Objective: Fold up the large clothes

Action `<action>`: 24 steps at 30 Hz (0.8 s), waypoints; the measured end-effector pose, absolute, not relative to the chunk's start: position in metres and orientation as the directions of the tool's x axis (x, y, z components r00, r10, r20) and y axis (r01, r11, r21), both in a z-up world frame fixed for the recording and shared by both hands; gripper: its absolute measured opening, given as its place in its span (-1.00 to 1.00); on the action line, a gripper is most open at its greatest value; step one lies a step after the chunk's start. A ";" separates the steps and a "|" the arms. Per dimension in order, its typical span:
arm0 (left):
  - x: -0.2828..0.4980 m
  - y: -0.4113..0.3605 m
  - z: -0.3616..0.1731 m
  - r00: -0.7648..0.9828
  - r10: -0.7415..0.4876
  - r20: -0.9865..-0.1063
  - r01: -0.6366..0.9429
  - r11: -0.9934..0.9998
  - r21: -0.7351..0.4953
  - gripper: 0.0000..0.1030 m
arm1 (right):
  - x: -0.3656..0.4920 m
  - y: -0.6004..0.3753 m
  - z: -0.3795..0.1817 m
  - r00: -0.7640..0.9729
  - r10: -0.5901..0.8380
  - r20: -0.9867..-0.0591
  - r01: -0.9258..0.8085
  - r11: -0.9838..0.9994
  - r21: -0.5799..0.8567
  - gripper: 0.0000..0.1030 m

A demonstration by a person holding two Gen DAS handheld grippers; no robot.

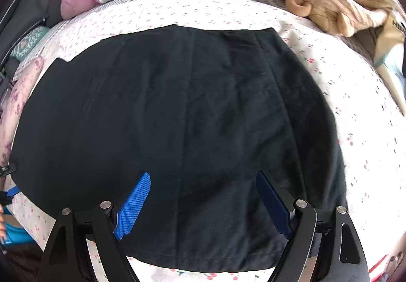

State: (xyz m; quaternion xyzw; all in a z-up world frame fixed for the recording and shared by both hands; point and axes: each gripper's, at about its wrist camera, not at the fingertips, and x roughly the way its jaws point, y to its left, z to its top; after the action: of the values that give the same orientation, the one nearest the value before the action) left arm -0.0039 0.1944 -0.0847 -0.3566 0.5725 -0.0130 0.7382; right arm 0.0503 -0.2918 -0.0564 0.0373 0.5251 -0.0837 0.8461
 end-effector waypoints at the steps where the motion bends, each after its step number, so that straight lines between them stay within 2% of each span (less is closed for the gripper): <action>1: -0.004 0.193 -0.087 0.355 -0.416 -0.837 -0.390 0.748 -0.537 0.54 | 0.051 -0.289 -0.057 0.436 -0.101 -0.894 0.174 0.984 -0.027 0.68; 9: -0.005 0.200 -0.093 0.467 -0.389 -0.794 -0.433 0.682 -0.589 0.42 | 0.059 -0.276 -0.063 0.431 -0.107 -0.896 0.151 0.988 -0.045 0.68; 11: -0.005 0.203 -0.093 0.488 -0.388 -0.782 -0.460 0.647 -0.608 0.33 | 0.062 -0.273 -0.065 0.427 -0.104 -0.898 0.146 0.988 -0.045 0.68; 13: -0.009 0.207 -0.091 0.510 -0.376 -0.774 -0.477 0.624 -0.618 0.13 | 0.061 -0.270 -0.064 0.427 -0.103 -0.898 0.141 0.989 -0.047 0.68; 16: -0.012 0.204 -0.079 0.540 -0.346 -0.767 -0.463 0.639 -0.614 -0.07 | 0.062 -0.265 -0.065 0.429 -0.099 -0.898 0.129 0.991 -0.048 0.68; 24: -0.014 0.188 -0.043 0.637 -0.318 -0.702 -0.344 0.697 -0.629 -0.41 | 0.062 -0.261 -0.066 0.428 -0.098 -0.899 0.119 0.992 -0.051 0.68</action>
State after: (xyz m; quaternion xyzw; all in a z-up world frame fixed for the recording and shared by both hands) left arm -0.0141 0.1881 -0.0428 -0.3891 0.4257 0.0079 0.8169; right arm 0.0617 -0.2607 -0.0657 0.0100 0.5310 -0.0640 0.8449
